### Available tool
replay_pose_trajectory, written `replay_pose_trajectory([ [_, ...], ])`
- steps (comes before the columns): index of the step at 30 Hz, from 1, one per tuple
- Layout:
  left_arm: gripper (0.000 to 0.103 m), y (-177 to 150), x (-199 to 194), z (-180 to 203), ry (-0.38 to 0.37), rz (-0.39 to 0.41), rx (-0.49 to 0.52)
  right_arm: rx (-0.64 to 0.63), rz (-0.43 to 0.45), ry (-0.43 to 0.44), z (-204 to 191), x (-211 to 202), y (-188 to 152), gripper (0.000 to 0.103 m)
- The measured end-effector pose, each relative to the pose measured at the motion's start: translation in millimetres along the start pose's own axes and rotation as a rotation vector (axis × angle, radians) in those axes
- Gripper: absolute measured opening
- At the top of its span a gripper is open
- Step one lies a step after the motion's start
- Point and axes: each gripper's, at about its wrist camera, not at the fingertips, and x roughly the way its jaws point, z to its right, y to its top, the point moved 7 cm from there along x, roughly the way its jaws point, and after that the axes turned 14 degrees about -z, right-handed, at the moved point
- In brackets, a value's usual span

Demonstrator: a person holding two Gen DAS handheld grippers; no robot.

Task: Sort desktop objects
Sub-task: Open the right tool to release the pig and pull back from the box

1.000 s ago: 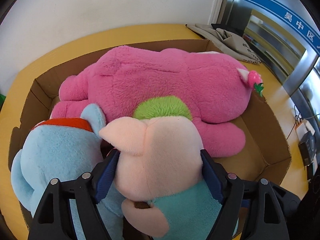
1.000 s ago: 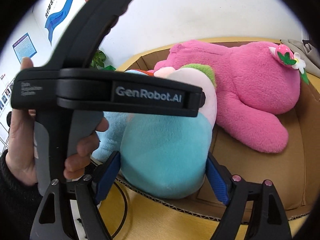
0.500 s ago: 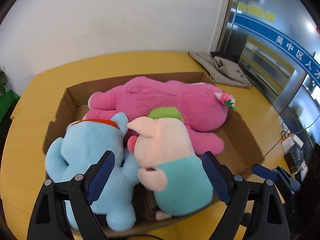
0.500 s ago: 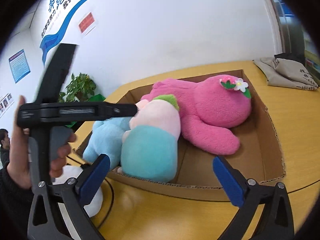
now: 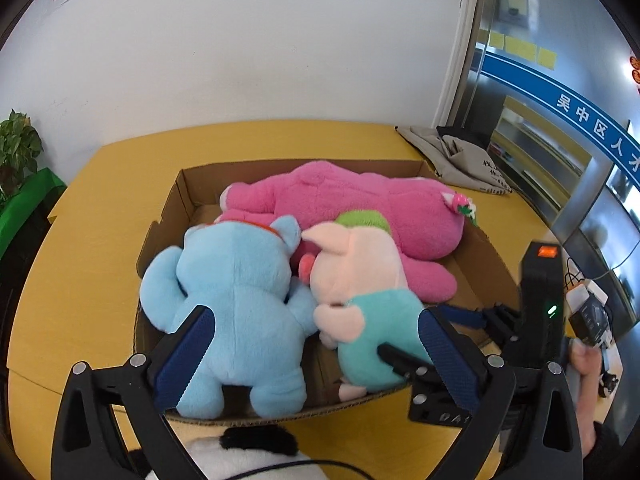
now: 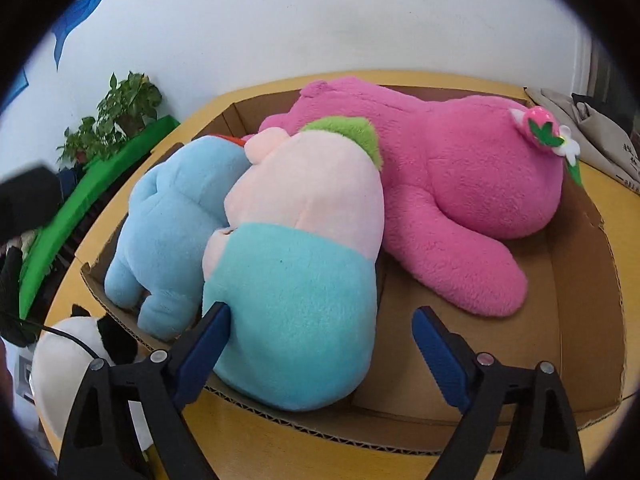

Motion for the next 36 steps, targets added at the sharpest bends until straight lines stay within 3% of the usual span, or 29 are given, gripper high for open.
replay_pose_trajectory([
  [5, 0.103, -28.3, -20.3, 7.1, -0.002, 0.02, -0.009, -0.048, 0.167, 0.003, -13.0, -62.0, -11.7, 0.095],
  [7, 0.103, -39.4, -37.0, 13.6, -0.01, 0.063, -0.022, -0.05, 0.253, -0.027, -14.1, -98.2, -22.0, 0.102],
  [11, 0.103, -69.6, -67.2, 32.0, -0.017, 0.128, -0.017, -0.052, 0.347, -0.115, -12.8, -150.1, -54.3, 0.103],
  [15, 0.103, -97.9, -91.8, 39.1, -0.018, 0.174, -0.04, -0.047, 0.378, -0.228, -8.5, -177.3, -83.3, 0.103],
  [19, 0.103, -121.2, -107.0, 38.1, -0.027, 0.194, -0.097, -0.031, 0.401, -0.28, -6.7, -196.6, -103.6, 0.103],
  [27, 0.103, -151.7, -116.8, 37.0, 0.023, 0.189, -0.114, -0.041, 0.397, -0.269, -16.7, -201.3, -120.6, 0.103],
  [36, 0.103, -156.9, -118.7, 35.9, 0.035, 0.196, -0.119, -0.062, 0.385, -0.264, -24.3, -199.6, -123.8, 0.103],
])
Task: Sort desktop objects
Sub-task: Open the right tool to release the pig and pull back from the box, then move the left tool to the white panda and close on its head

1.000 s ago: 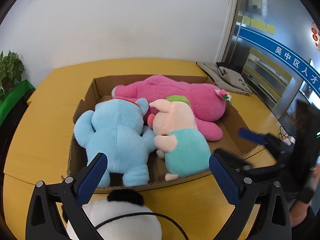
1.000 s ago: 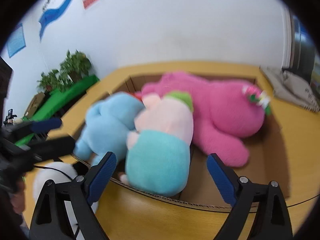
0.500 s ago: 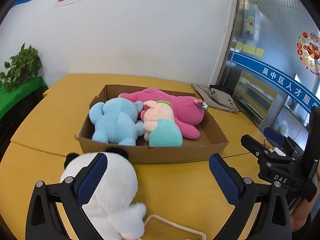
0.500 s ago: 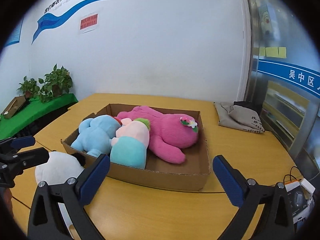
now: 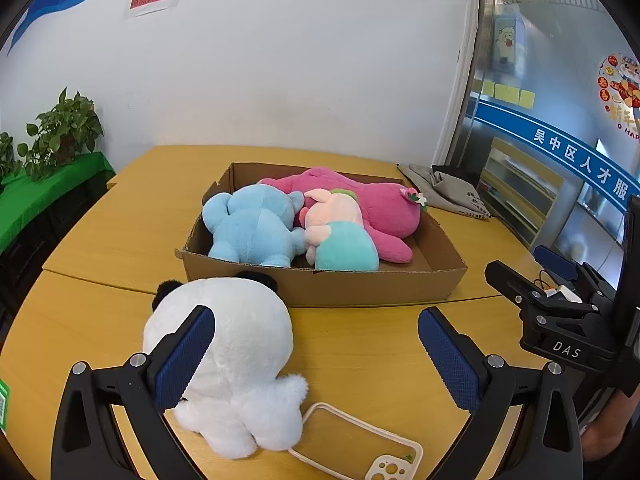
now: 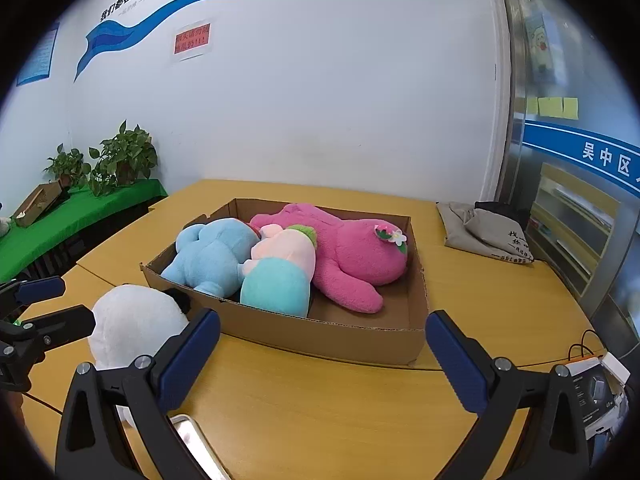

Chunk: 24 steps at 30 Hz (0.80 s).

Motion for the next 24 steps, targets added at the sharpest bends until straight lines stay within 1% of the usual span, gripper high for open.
replay_pose_trajectory([
  [9, 0.103, -0.5, 11.7, -0.5, -0.006, -0.017, -0.001, -0.009, -0.035, -0.002, -5.1, 14.0, -7.1, 0.103],
  [14, 0.103, -1.5, 19.6, -8.0, -0.006, -0.034, -0.007, -0.007, -0.052, 0.006, -7.3, 20.4, -10.3, 0.103],
  [20, 0.103, -2.2, 30.0, -22.9, -0.015, -0.064, -0.039, -0.003, -0.081, 0.011, -9.4, 30.4, -15.7, 0.103],
  [24, 0.103, -1.2, 32.7, -23.6, -0.017, -0.067, -0.029, 0.007, -0.085, 0.009, -8.8, 33.2, -14.9, 0.103],
])
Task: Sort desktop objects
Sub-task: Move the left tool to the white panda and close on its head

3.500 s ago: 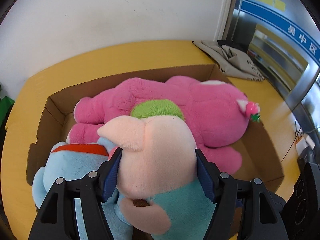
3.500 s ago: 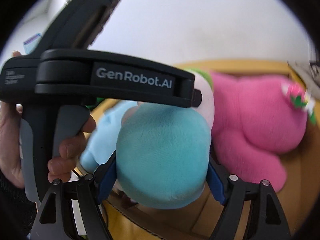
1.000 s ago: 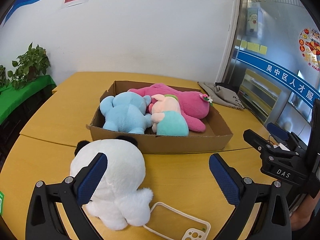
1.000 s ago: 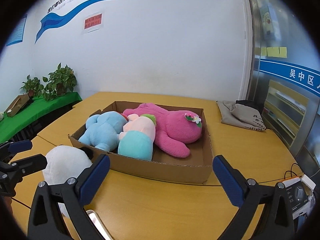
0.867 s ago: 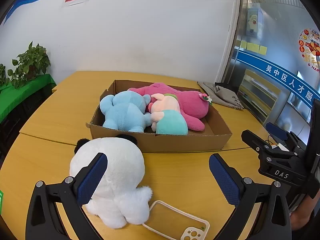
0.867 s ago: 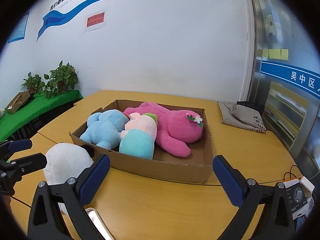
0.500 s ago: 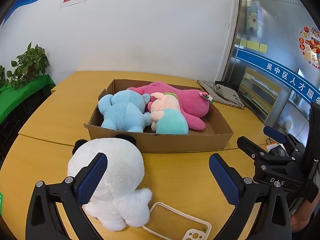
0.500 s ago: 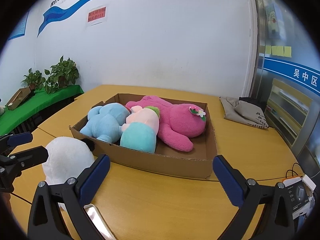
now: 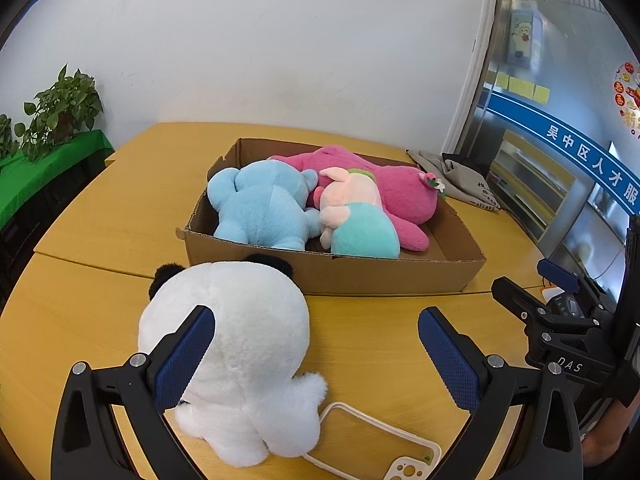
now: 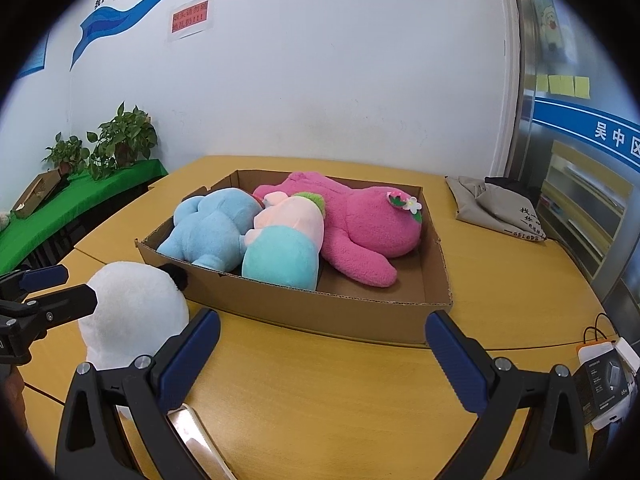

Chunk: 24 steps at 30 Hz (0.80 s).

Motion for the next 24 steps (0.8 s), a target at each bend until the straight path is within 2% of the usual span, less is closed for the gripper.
replay_pose_trajectory([
  [9, 0.103, -1.1, 7.5, 2.2, -0.018, -0.016, 0.019, 0.002, -0.03, 0.013, -3.6, 6.5, -5.0, 0.103],
  [18, 0.103, -4.8, 18.1, -31.9, -0.022, -0.039, -0.044, -0.032, -0.086, 0.046, -27.8, 24.8, -17.1, 0.103],
  [22, 0.103, -1.4, 25.7, -58.6, -0.053, -0.064, -0.098, -0.072, -0.125, 0.133, -58.6, 35.0, -24.9, 0.103],
  [24, 0.103, 2.6, 30.2, -73.6, -0.069, -0.077, -0.134, -0.108, -0.16, 0.24, -85.7, 39.4, -30.6, 0.103],
])
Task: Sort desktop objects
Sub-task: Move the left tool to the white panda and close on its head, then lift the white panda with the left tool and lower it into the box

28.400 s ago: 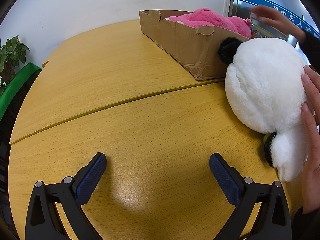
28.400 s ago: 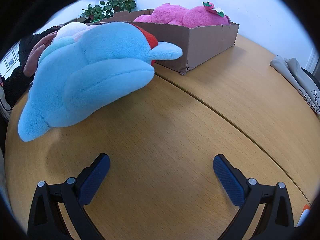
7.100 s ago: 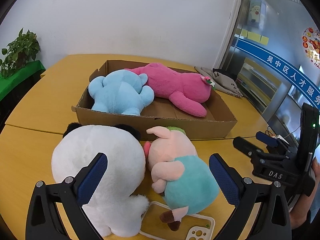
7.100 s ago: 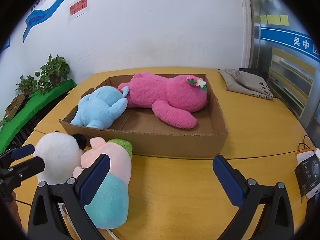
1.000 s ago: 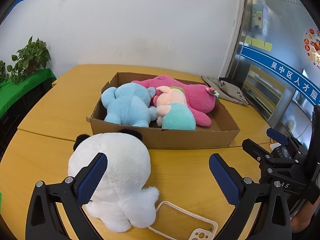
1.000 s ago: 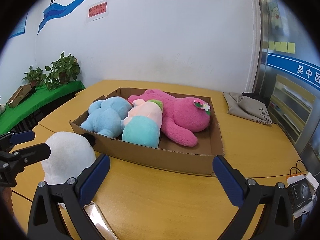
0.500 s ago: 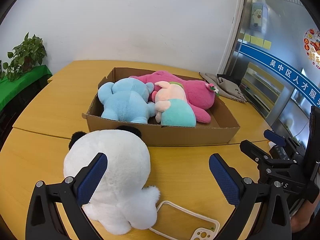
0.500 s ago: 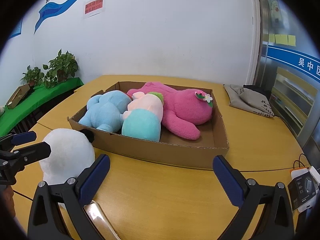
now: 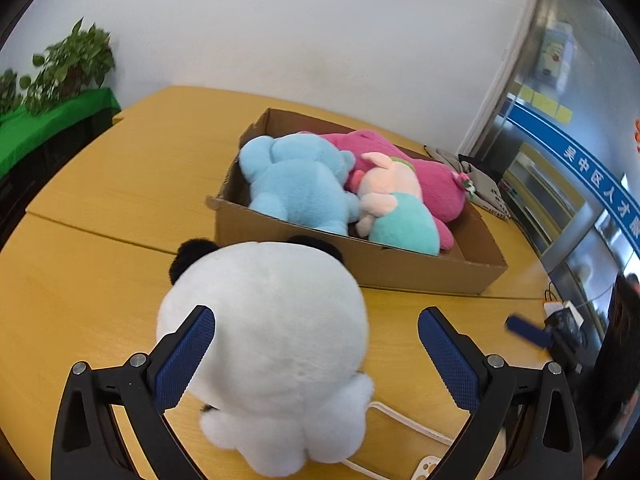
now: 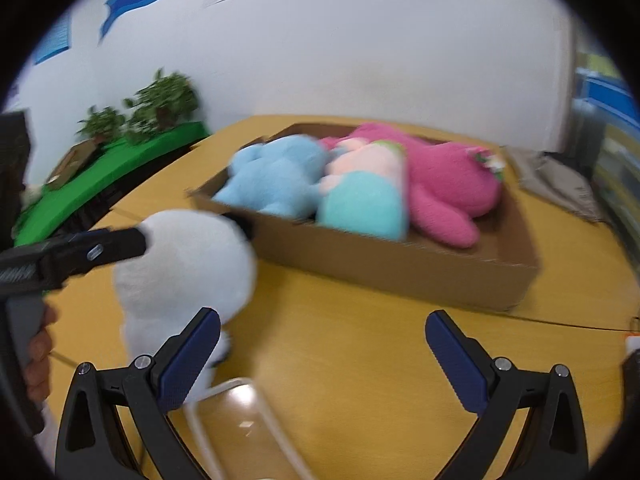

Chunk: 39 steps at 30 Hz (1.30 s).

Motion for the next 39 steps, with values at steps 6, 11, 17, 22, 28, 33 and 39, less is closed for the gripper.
replay_pose_trajectory([
  [6, 0.103, 16.3, 26.1, -23.5, -0.011, -0.083, -0.007, -0.087, -0.087, 0.173, -61.7, 30.0, -6.6, 0.103],
  [11, 0.103, 15.2, 48.5, -28.7, 0.031, -0.132, 0.026, -0.054, -0.154, 0.227, -78.6, 59.4, -5.8, 0.103],
  [17, 0.099, 11.2, 52.3, -23.3, -0.016, -0.162, 0.076, -0.072, -0.237, 0.223, -88.9, 94.2, -12.5, 0.099],
  [22, 0.095, 8.5, 50.5, -28.8, -0.072, -0.168, 0.07, -0.095, -0.269, 0.261, -101.6, 111.9, -24.4, 0.078],
  [28, 0.078, 6.9, 42.2, -29.4, -0.116, -0.166, 0.069, -0.089, -0.212, 0.302, -99.3, 102.0, -17.9, 0.061],
  [33, 0.07, 10.1, 20.4, -8.1, -0.122, -0.136, 0.092, -0.1, -0.113, 0.343, -90.1, 74.7, -14.1, 0.056],
  [39, 0.067, 33.3, -27.1, 57.6, -0.116, -0.029, 0.207, -0.107, 0.027, 0.367, -59.4, 24.7, 1.2, 0.056],
])
